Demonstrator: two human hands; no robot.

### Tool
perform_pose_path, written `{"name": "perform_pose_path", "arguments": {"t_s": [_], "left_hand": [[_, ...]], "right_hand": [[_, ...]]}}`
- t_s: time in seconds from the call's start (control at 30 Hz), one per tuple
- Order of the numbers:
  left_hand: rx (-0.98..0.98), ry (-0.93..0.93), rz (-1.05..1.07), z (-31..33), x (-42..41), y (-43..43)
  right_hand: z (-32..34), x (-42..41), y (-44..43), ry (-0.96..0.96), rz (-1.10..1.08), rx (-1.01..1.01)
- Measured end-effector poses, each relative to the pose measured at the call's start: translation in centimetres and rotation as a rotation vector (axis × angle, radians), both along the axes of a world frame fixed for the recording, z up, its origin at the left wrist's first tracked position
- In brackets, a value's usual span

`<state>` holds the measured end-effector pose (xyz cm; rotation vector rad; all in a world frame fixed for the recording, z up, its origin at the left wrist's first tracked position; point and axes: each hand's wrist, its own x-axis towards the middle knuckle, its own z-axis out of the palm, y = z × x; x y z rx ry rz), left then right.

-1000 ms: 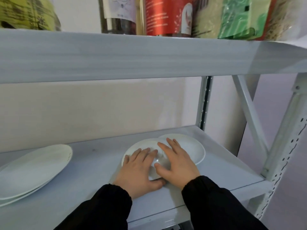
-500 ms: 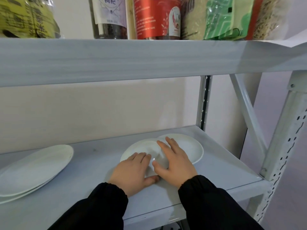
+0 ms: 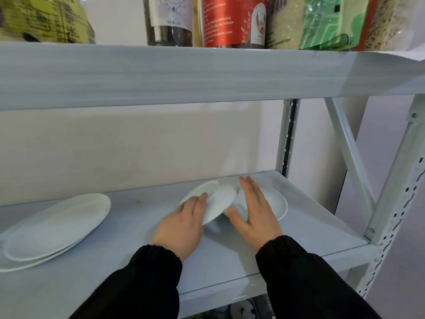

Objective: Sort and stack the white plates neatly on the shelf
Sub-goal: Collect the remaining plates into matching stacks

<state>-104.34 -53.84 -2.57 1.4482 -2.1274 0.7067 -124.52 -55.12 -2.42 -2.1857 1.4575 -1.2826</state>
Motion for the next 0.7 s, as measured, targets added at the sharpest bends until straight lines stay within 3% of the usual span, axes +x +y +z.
{"name": "perform_pose_path", "arguments": {"t_s": [0.2, 0.4, 0.7], "left_hand": [[0.141, 0.395, 0.023, 0.3, 2.1, 0.1], [0.152, 1.067, -0.007, 1.1, 4.9, 2.9], [0.056, 1.439, -0.066, 2.7, 12.9, 6.4]], "right_hand": [[-0.1, 0.0, -0.1, 0.021, -0.005, 0.005], [-0.4, 0.9, 0.4, 0.174, -0.008, 0.029], [-0.6, 11.3, 2.1, 0.352, 0.065, 0.041]]}}
